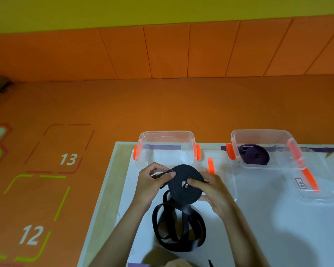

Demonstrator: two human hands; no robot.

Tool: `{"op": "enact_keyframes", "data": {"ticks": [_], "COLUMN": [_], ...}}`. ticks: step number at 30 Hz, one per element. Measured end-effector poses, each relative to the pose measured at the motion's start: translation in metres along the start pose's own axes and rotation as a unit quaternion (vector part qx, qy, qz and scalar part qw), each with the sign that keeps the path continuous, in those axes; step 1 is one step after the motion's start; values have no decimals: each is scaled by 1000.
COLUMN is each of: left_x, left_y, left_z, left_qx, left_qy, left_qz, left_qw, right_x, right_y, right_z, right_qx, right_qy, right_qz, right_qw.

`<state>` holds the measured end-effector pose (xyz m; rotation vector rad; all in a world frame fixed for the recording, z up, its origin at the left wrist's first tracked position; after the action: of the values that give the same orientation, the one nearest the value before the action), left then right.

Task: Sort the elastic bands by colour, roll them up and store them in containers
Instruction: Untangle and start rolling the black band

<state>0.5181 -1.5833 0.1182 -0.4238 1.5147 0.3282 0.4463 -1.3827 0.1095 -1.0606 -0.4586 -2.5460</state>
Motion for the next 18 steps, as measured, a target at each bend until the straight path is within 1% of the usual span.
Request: {"op": "enact_keyframes", "data": {"ticks": [3,7,11,14,18], "left_x": [3,3,8,12,18], "left_y": [-1,-3,-3,-4,-20], "left_z": [3,6,13,26,41], "left_qx": [-54,-118,-114,-111,-176], "left_qy": [9,42,27,8,-9], "left_qz": [4,-4,51,87,102], "left_qw": [998,992,992,990,979], "right_x": [-4,-6,-16,-26,-37], "right_y": [6,18,27,35,52], "right_z": [-2,-5,-12,-15,-16], "right_qx": [-17,-29,-48,-56,-39], "right_qy": [11,19,32,31,28], "right_qz": [-48,-150,-238,-267,-269], "right_qw": [999,988,970,962,962]}}
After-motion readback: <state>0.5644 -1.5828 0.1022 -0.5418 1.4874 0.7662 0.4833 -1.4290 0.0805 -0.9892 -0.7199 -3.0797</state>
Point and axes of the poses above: each hand's wrist, its own z-axis away from the middle knuckle, its own y-axis out of the palm, x = y × z, the point moved 5 cm from there along -z, towards the middle knuckle, and after that the axes turned 13 degrees about y, right-handed, at the moved point
